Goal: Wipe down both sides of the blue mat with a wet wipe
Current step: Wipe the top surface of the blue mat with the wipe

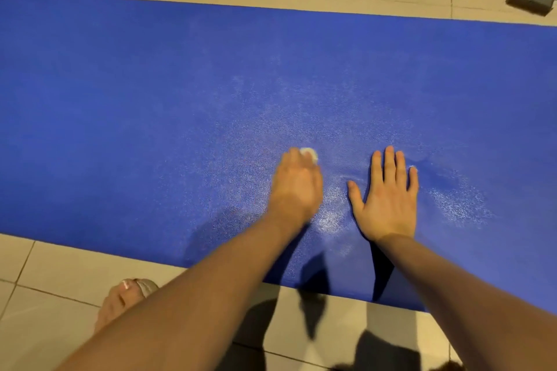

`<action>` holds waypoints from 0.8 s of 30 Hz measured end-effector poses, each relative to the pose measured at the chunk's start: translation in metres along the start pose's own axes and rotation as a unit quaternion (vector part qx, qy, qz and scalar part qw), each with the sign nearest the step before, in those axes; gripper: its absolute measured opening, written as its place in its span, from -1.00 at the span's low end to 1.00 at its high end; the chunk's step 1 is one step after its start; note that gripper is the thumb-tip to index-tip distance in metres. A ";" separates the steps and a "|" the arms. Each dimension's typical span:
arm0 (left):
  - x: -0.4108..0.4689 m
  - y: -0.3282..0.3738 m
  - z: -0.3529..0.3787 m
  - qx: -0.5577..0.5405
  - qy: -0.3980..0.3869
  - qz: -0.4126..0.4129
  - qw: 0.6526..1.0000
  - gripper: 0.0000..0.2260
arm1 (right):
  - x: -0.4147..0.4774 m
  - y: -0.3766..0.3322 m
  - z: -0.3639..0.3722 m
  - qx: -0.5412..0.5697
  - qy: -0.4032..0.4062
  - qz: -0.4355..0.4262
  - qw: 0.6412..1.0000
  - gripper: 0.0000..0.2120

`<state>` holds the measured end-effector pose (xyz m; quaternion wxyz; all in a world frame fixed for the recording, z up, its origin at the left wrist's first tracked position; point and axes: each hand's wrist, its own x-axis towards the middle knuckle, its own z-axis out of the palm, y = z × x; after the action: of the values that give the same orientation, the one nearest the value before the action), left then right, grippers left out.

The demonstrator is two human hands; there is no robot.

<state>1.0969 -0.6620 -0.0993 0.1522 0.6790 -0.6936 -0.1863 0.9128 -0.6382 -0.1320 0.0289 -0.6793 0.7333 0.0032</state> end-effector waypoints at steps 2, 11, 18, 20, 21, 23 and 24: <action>-0.002 0.015 0.004 0.031 -0.059 0.070 0.995 -0.82 | 0.001 0.000 -0.001 0.001 -0.001 0.001 1.000 -0.25; 0.039 -0.108 -0.074 0.085 0.037 -0.098 0.991 -0.88 | 0.000 0.001 0.001 0.002 -0.004 -0.001 1.000 -0.24; 0.034 -0.012 -0.014 -0.023 -0.002 -0.056 0.998 -0.82 | 0.001 0.001 0.000 0.003 -0.004 -0.001 1.000 -0.24; 0.030 0.005 -0.006 -0.014 -0.051 0.012 0.999 -0.81 | 0.001 0.001 0.000 0.006 -0.002 0.000 1.000 -0.24; 0.031 0.001 -0.009 -0.002 -0.064 0.050 0.997 -0.81 | 0.001 0.000 0.000 0.008 -0.002 0.000 1.000 -0.25; 0.038 -0.021 -0.026 0.046 -0.080 0.106 0.990 -0.83 | 0.001 0.001 0.000 0.010 -0.003 -0.002 1.000 -0.24; 0.042 -0.039 -0.035 0.069 -0.070 0.103 0.990 -0.83 | 0.001 0.001 0.000 0.007 -0.004 -0.003 1.000 -0.24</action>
<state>1.1464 -0.7064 -0.0886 0.0749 0.5980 -0.7801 -0.1682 0.9120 -0.6391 -0.1319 0.0363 -0.6812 0.7312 0.0004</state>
